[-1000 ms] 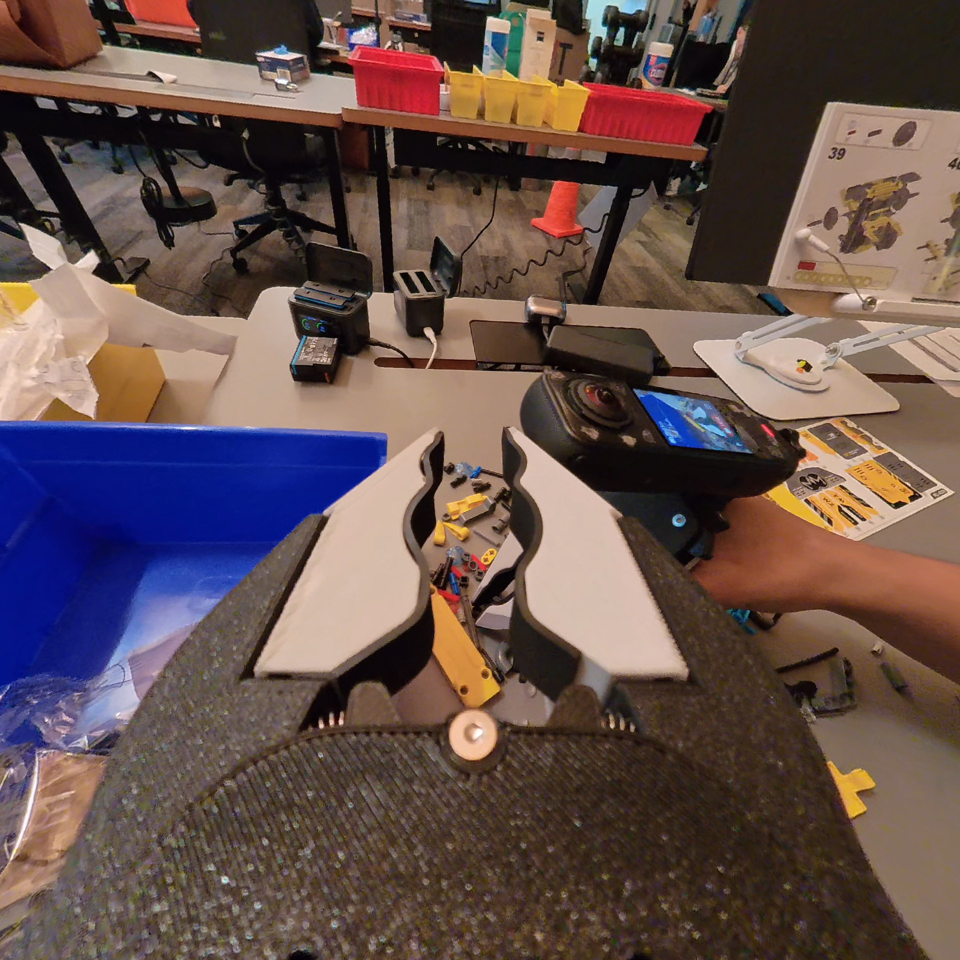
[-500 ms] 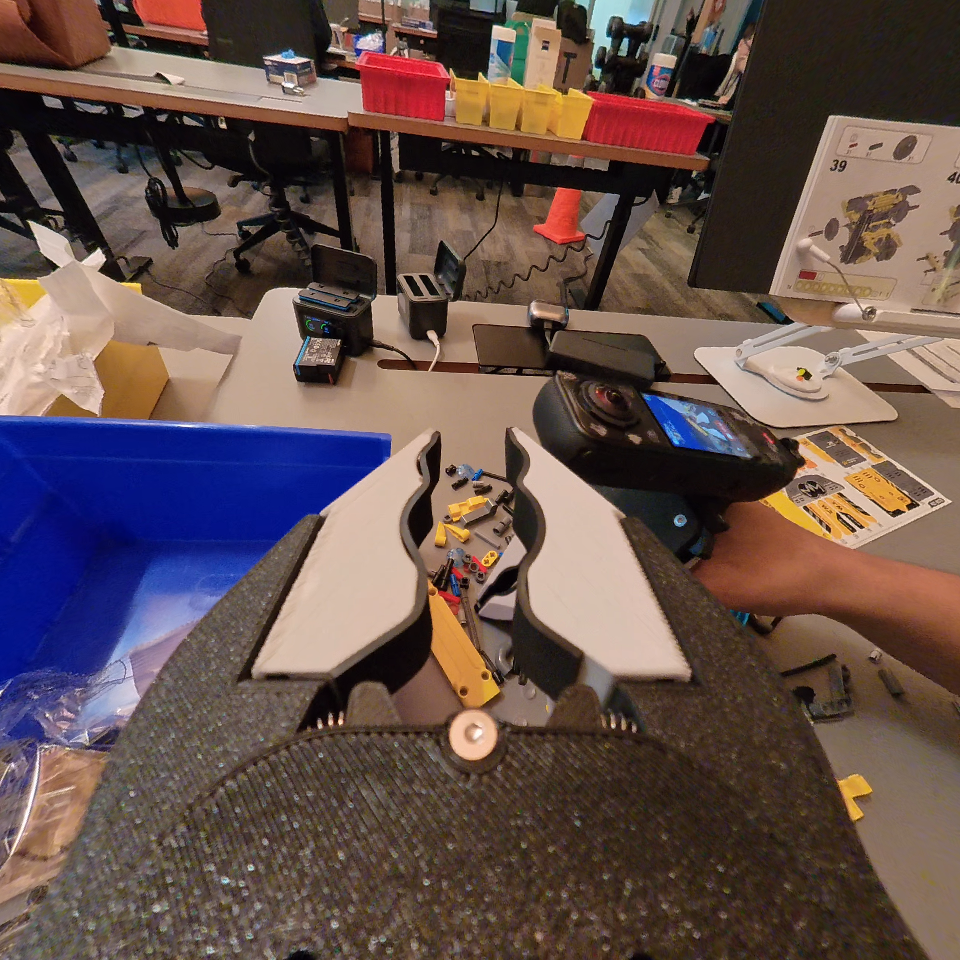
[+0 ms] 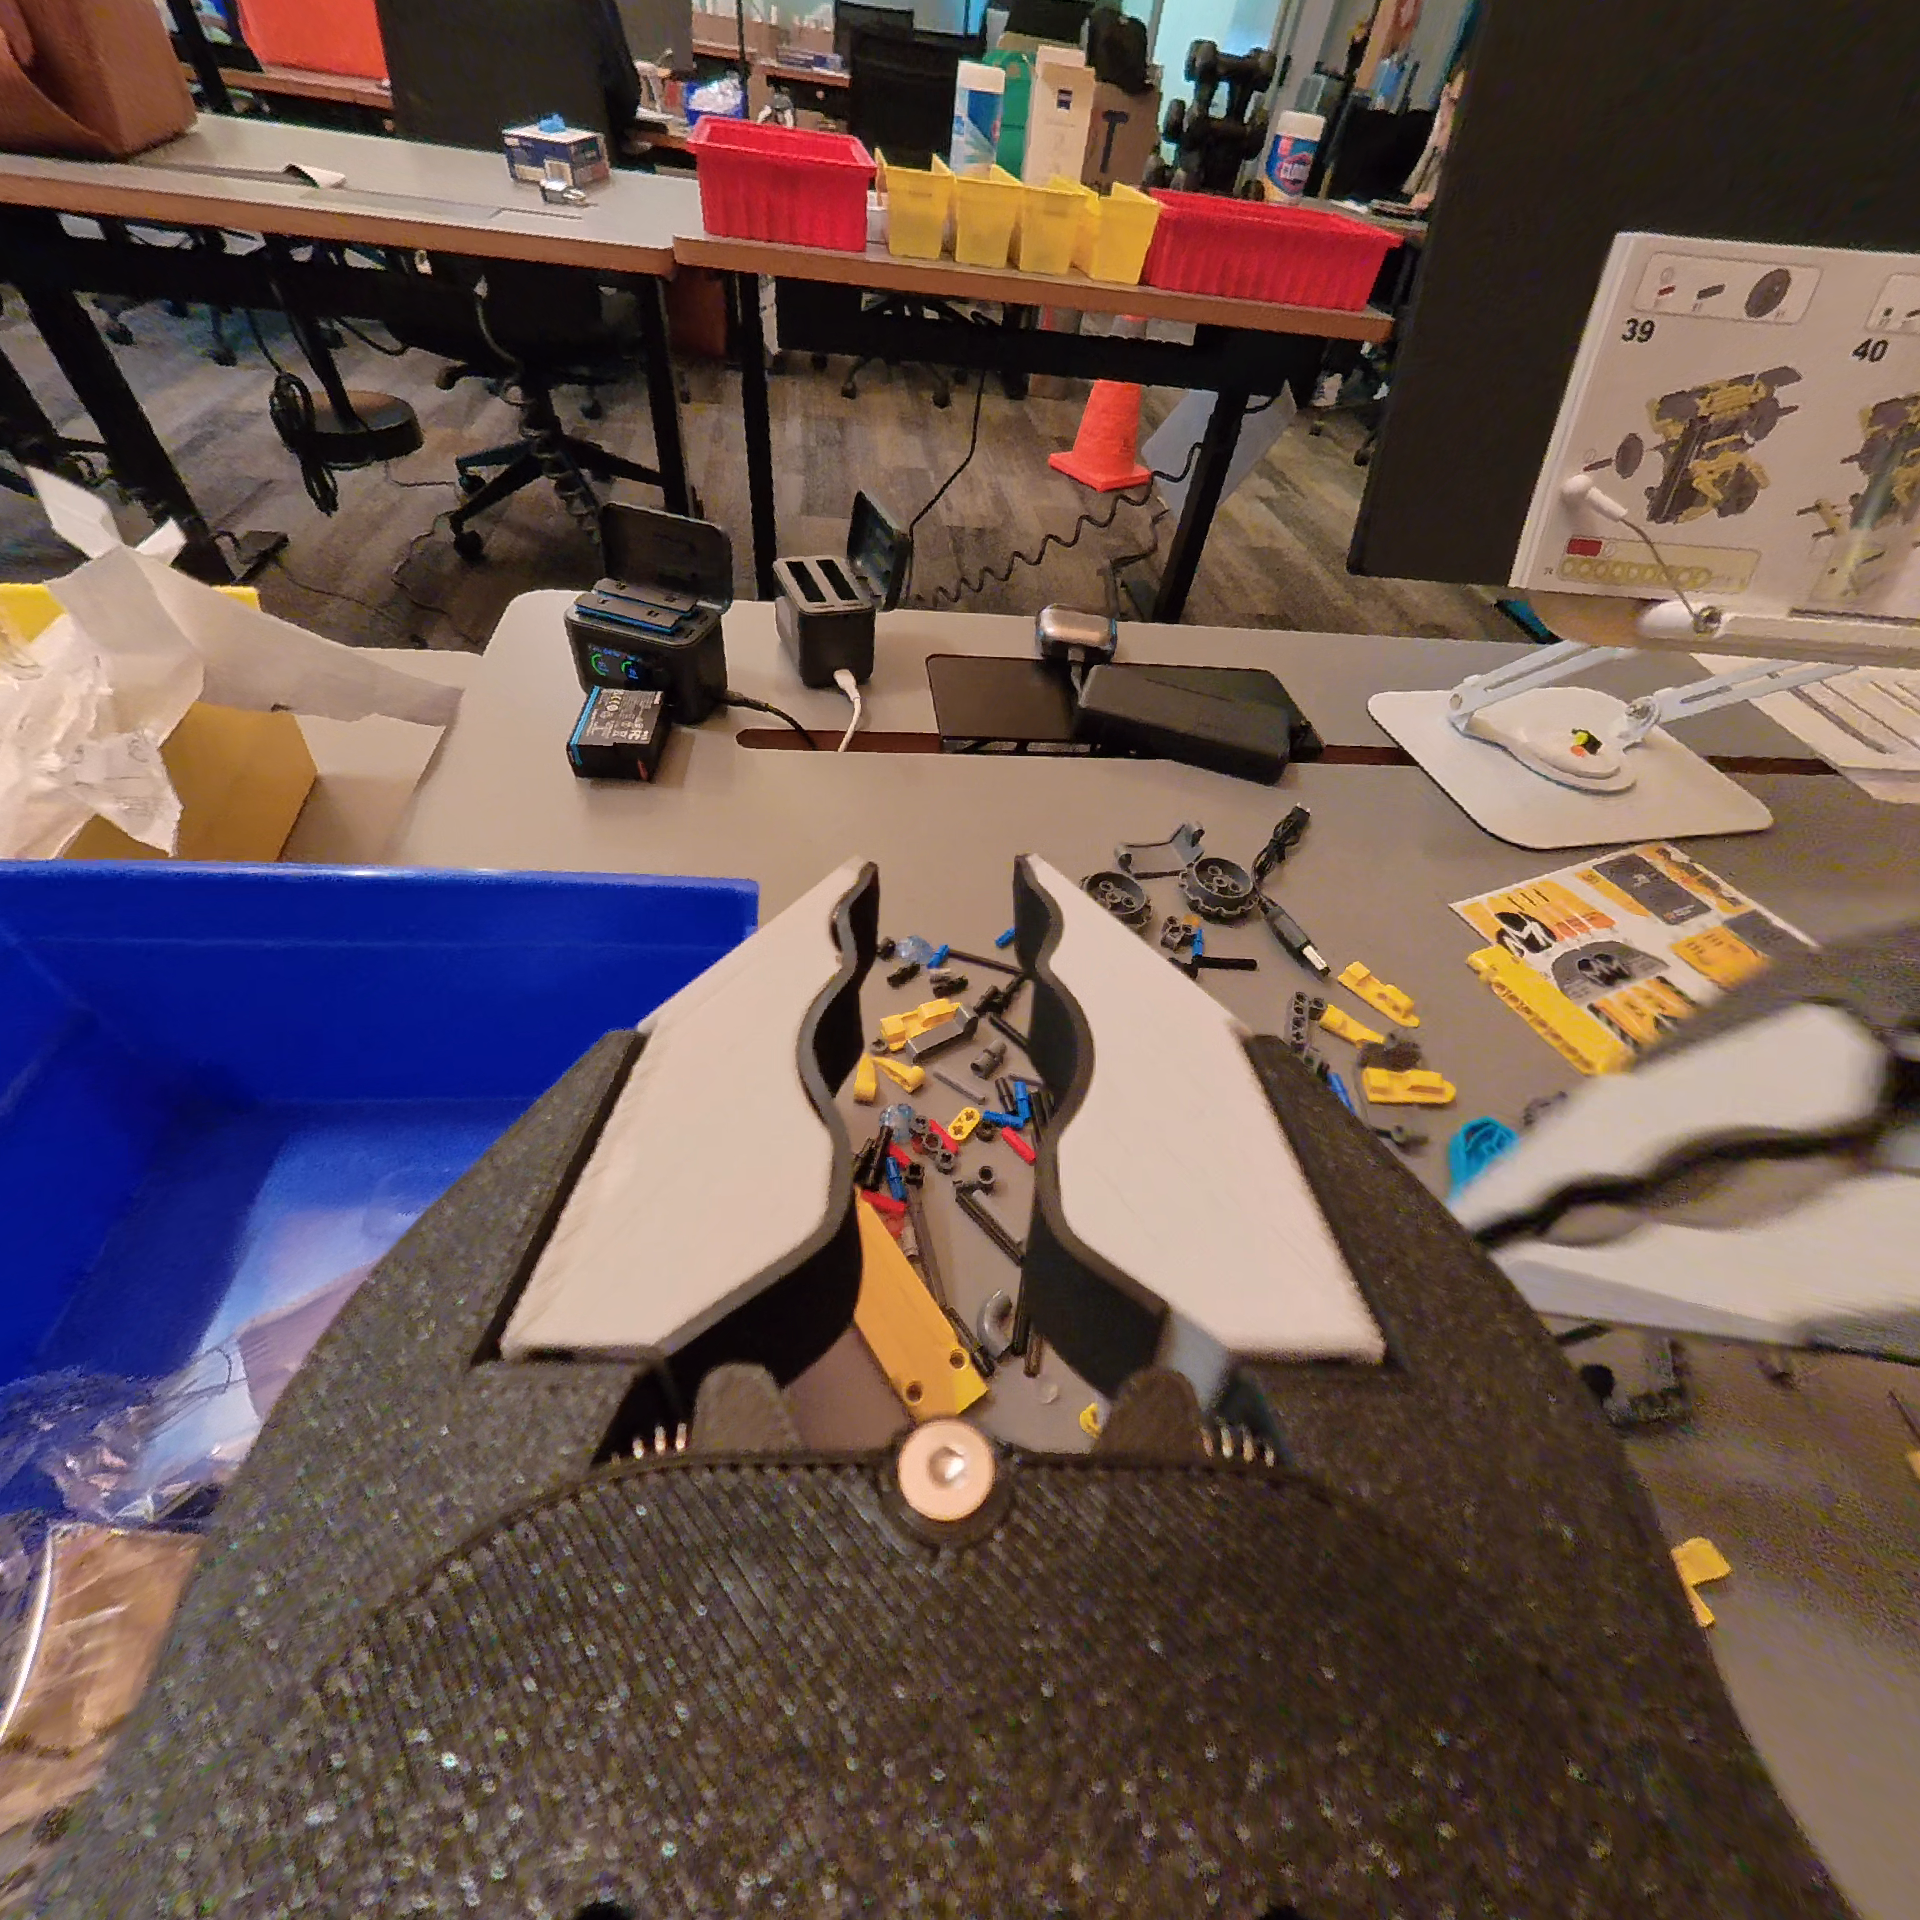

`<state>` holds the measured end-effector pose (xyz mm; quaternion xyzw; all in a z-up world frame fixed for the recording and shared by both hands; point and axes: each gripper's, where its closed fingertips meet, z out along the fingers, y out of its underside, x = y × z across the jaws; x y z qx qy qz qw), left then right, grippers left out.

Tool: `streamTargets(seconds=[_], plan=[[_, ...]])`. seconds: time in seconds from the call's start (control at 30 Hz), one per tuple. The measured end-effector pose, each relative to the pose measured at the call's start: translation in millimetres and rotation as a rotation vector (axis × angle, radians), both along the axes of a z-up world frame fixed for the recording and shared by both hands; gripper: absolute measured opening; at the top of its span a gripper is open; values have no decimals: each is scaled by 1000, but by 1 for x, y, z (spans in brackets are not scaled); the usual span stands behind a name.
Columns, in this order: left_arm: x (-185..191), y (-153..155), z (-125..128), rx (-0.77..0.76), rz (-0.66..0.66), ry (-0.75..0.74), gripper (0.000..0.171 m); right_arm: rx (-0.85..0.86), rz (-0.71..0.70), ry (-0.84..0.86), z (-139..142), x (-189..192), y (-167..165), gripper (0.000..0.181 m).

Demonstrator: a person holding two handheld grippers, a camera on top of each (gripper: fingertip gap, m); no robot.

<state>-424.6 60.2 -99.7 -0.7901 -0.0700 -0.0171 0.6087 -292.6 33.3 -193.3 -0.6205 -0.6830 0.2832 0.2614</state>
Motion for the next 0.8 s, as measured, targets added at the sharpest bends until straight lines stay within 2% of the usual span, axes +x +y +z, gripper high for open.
streamTargets(seconds=[0.1, 0.17, 0.27, 0.37, 0.47, 0.57, 0.67, 0.8], plan=[[7, 3, 0, -4, -19, 17, 26, 9, -117, 12, 9, 69, -15, 4], [16, 7, 1, -10, -41, 29, 27, 2, -210, -3, 5, 119, -25, 4], [45, 15, 7, 5, -125, 25, 29, 27, -347, -70, -17, 188, -36, 4], [90, 23, 13, 17, -237, 30, 29, 77, -404, -172, -48, 237, -47, 4], [138, 31, 11, -4, -352, 50, 30, 170, -373, -241, -66, 258, -53, 4], [174, 33, 5, -44, -427, 98, 31, 285, -333, -256, -69, 262, -50, 4], [188, 35, 5, -44, -434, 142, 31, 282, -292, -237, -73, 258, -55, 7], [194, 36, 2, -44, -470, 109, 31, 240, -275, -202, -73, 257, -60, 12]])
